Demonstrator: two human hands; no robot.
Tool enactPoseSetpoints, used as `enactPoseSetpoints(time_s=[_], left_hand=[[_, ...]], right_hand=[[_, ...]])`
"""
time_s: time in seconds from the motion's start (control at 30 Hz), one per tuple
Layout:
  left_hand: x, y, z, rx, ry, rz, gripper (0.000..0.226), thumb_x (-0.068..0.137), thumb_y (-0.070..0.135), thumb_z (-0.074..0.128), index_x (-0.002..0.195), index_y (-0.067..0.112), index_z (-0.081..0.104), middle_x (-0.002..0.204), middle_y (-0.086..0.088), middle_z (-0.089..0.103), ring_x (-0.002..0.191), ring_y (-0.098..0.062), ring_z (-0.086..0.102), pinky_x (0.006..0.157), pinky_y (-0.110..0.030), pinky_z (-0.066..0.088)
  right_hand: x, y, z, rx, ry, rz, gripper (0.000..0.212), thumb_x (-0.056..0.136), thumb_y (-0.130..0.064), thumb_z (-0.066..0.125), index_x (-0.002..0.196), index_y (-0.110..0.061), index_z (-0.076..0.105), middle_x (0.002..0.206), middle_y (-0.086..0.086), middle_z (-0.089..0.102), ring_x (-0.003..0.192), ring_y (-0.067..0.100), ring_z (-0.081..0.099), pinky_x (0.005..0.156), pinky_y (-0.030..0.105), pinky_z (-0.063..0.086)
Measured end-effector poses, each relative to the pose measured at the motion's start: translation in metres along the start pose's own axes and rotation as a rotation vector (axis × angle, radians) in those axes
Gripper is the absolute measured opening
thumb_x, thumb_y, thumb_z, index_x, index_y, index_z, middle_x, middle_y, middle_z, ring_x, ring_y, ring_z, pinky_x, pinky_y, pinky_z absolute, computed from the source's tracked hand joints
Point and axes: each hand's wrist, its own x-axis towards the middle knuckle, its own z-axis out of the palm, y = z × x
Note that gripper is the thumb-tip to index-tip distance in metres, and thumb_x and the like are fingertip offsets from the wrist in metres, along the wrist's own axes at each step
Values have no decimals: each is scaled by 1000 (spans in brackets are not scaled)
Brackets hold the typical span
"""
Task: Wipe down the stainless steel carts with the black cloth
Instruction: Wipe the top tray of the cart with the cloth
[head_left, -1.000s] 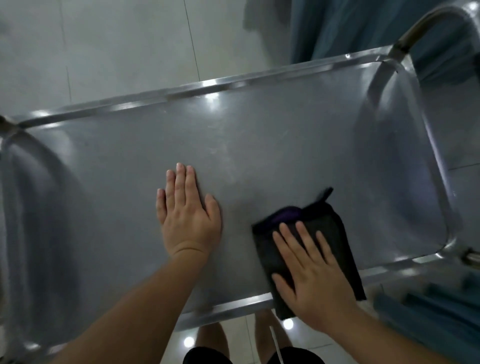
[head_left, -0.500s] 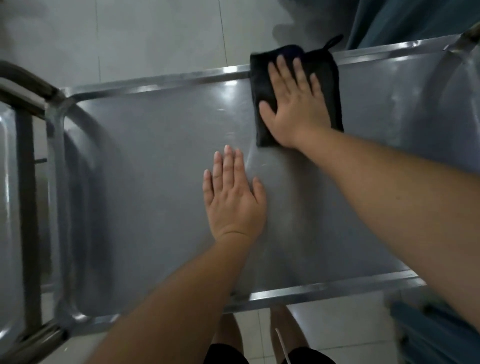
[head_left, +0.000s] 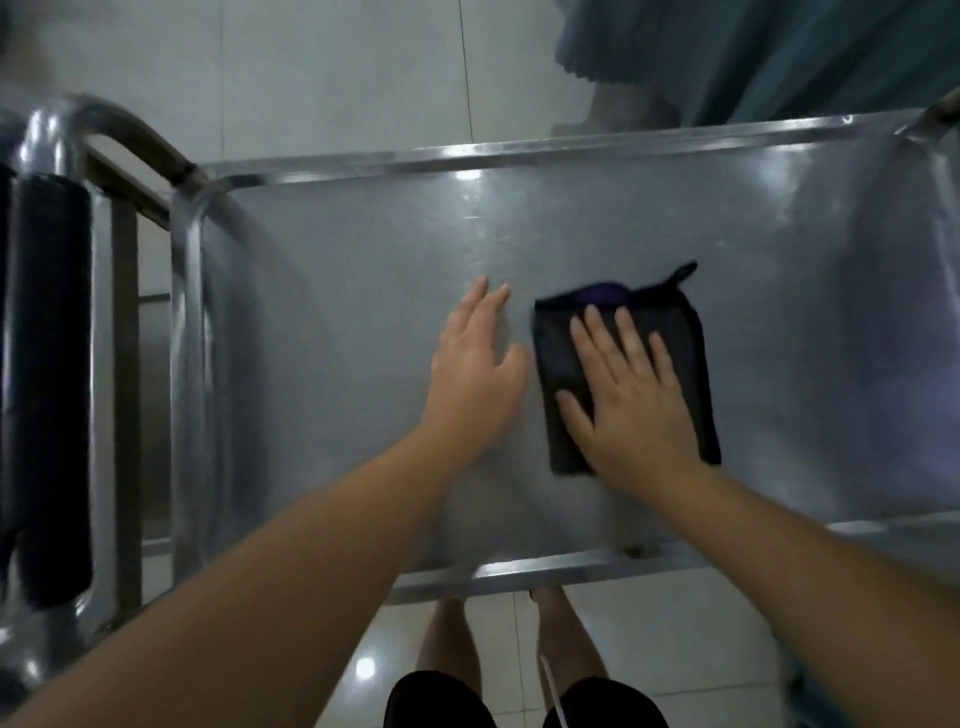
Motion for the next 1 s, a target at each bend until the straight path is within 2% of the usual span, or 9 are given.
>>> enactPoseSetpoints(time_s=[0.1, 0.23, 0.33, 0.43, 0.6, 0.73, 0.87, 1.0], left_hand=[[-9, -33, -36, 334, 140, 62, 60, 102, 22, 58, 160, 24, 45, 174, 5, 26, 161, -17, 20, 127, -37, 16], [-24, -70, -64, 511, 228, -17, 60, 108, 34, 45, 166, 23, 35, 176, 4, 22, 163, -16, 14, 129, -34, 7], [-25, -83, -61, 605, 196, 28, 67, 106, 43, 33, 169, 20, 27, 177, 2, 18, 164, -15, 8, 131, -31, -2], [-22, -87, -56, 635, 215, 37, 68, 107, 45, 30, 169, 18, 26, 177, 0, 17, 164, -16, 8, 131, -30, -4], [-21, -91, -55, 675, 242, 60, 68, 105, 44, 33, 167, 15, 31, 175, -4, 23, 163, -19, 14, 132, -33, 2], [-20, -91, -57, 692, 268, 74, 67, 104, 39, 39, 165, 12, 36, 173, -7, 30, 162, -22, 20, 130, -31, 2], [-20, -92, -57, 684, 234, 46, 68, 104, 42, 34, 167, 16, 31, 175, -3, 23, 163, -19, 14, 131, -33, 1], [-20, -93, -58, 671, 212, 38, 69, 105, 42, 32, 168, 18, 28, 176, -1, 20, 164, -17, 10, 132, -34, 1]], right_hand=[[-70, -8, 18, 2, -34, -54, 72, 106, -57, 24, 167, -21, 11, 175, -1, 5, 161, 26, 3, 125, 58, 17], [-113, -12, 32, -17, -101, -90, 72, 106, -58, 24, 167, -22, 13, 174, -2, 8, 160, 27, 8, 122, 60, 21], [-84, -15, 27, -24, -91, -108, 74, 103, -58, 29, 167, -23, 15, 174, -2, 9, 161, 25, 7, 123, 60, 22], [-16, -24, 18, -21, -29, -55, 77, 100, -58, 33, 167, -24, 14, 174, -3, 7, 161, 22, 1, 126, 57, 15], [132, -48, -12, 52, 37, 76, 78, 99, -62, 22, 167, -26, 8, 174, -6, 1, 160, 19, -4, 129, 50, 0], [210, -66, -31, 83, 98, 147, 78, 99, -62, 14, 167, -25, 0, 174, -2, -6, 160, 24, -9, 128, 51, -2], [202, -72, -27, 87, 106, 133, 79, 100, -64, 13, 167, -22, 2, 175, 1, -3, 160, 26, -7, 128, 53, 0], [124, -82, -7, 70, 74, 39, 79, 101, -63, 22, 167, -20, 10, 175, 0, 3, 160, 23, -2, 128, 52, 1]])
